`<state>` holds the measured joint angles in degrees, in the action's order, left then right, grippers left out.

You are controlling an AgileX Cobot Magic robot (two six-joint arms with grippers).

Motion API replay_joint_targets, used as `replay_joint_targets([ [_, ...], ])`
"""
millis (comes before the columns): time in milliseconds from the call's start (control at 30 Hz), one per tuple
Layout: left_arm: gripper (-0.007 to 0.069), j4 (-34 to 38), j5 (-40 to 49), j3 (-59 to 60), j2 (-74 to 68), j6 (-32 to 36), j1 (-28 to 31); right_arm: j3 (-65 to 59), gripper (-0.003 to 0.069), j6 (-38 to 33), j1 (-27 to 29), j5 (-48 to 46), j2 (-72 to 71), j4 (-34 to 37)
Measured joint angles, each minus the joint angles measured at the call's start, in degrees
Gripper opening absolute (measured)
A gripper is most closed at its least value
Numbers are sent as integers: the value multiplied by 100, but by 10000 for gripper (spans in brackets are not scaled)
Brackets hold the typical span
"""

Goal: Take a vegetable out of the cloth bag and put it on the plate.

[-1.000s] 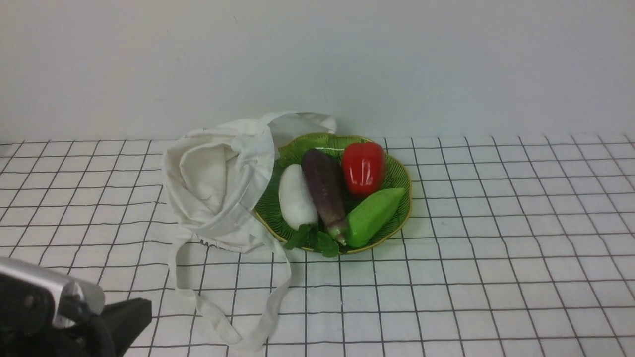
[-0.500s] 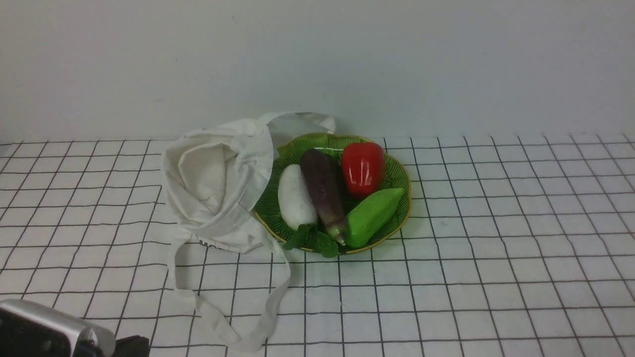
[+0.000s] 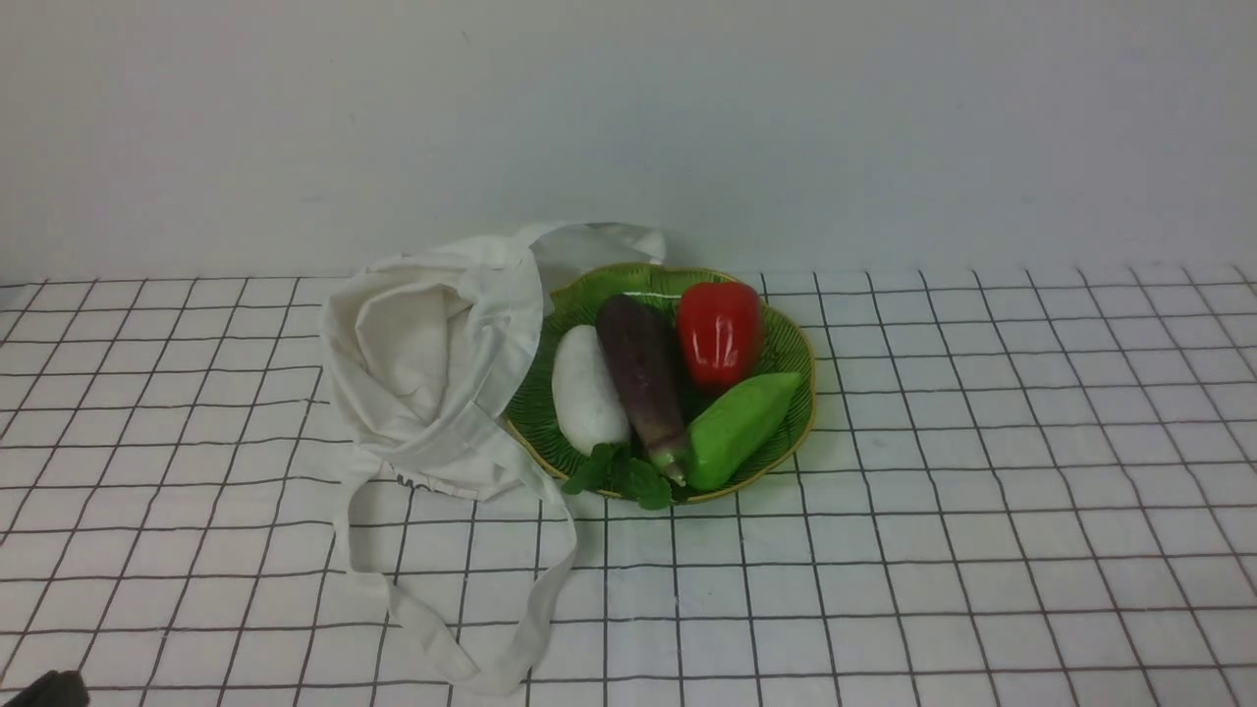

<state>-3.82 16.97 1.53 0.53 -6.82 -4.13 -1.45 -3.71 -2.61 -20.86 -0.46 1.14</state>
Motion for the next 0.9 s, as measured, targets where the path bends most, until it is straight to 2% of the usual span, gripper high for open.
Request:
replay_joint_targets([
  [100, -8, 0, 131, 0, 6, -2, 141, 0, -15, 0, 0, 0, 0, 0],
  [333, -8, 4, 469, 7, 6, -2, 35, 0, -15, 0, 0, 0, 0, 0],
  [900, -8, 23, 486, 7, 6, -2, 16, 0, -15, 0, 0, 0, 0, 0],
])
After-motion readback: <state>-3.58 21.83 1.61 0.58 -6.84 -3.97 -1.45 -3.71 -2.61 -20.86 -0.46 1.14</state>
